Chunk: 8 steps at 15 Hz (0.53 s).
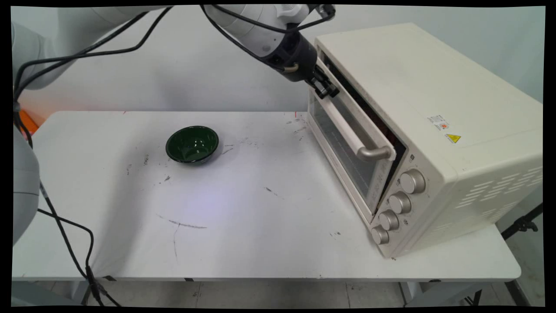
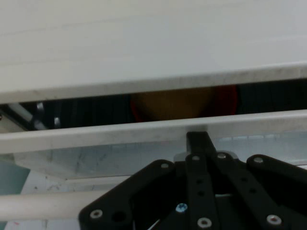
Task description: Open the oven
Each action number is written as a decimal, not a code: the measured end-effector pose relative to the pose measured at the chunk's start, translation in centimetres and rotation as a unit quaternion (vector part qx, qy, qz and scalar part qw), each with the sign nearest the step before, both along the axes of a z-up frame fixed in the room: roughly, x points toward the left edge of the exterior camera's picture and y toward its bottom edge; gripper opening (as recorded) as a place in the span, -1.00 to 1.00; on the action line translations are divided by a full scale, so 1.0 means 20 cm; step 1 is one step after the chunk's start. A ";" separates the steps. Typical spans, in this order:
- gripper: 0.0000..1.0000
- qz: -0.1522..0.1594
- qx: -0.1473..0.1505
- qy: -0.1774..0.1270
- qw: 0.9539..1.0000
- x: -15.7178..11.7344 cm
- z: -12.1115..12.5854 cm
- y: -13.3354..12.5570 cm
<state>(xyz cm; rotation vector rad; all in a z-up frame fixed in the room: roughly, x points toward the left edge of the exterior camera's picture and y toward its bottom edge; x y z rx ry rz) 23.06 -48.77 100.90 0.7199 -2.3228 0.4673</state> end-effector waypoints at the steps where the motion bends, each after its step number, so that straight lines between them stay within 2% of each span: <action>1: -1.00 0.000 0.001 0.000 1.000 0.01 0.00 0.01; 8: -1.00 -0.007 0.009 -0.002 1.000 0.10 -0.02 0.07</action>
